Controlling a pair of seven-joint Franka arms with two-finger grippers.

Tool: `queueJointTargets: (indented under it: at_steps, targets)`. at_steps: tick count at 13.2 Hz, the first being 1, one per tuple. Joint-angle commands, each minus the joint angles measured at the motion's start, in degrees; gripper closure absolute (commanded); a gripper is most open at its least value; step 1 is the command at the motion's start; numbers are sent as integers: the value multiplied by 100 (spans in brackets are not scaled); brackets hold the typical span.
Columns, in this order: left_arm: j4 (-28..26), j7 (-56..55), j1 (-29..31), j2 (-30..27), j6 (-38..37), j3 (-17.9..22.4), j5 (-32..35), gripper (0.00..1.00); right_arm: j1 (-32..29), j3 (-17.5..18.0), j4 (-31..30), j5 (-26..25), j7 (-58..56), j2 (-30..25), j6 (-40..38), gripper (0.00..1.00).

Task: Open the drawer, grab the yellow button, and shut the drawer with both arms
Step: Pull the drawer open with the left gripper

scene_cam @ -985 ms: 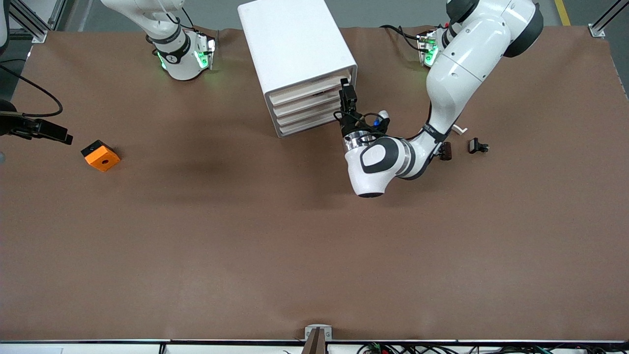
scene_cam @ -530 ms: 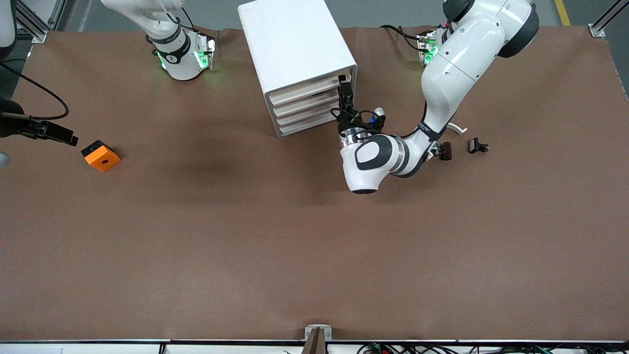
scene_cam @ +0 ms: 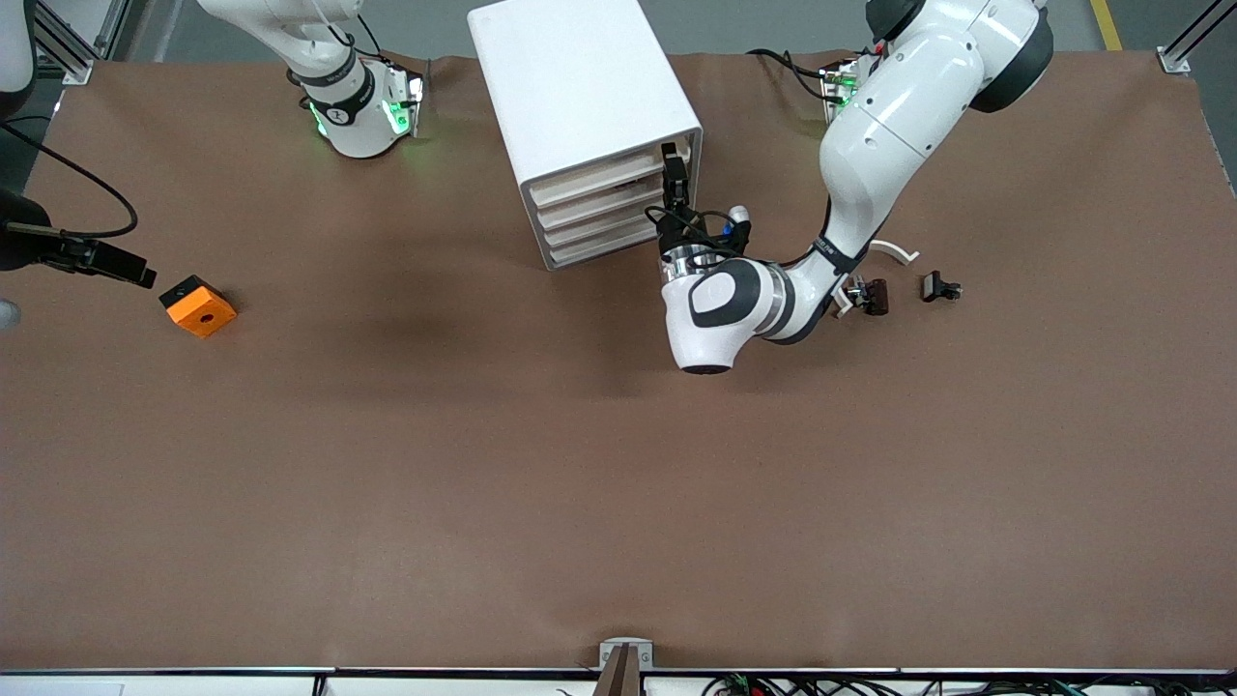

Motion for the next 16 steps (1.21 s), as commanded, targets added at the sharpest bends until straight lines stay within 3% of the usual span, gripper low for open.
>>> queueJointTargets:
  at_steps: [1, 4, 6, 13, 16]
  targets:
    - [-37, -111, -60, -10, -64, 12, -129, 73, 36, -1, 94, 10, 128, 51, -35, 0]
    - [-28, -111, -51, -19, -64, 12, -129, 91, 36, 8, 94, 10, 136, 51, -35, 0]
    - [-28, -111, -51, -19, -64, 21, -112, 97, 36, 8, 94, 10, 136, 51, -35, 0]
    - [16, -111, 28, -10, -55, 21, -50, 96, 44, 8, 103, 10, 145, 51, -35, 0]
    - [51, -111, 36, -19, -47, 266, -41, 96, 219, 8, 103, 10, 592, 42, -53, 0]
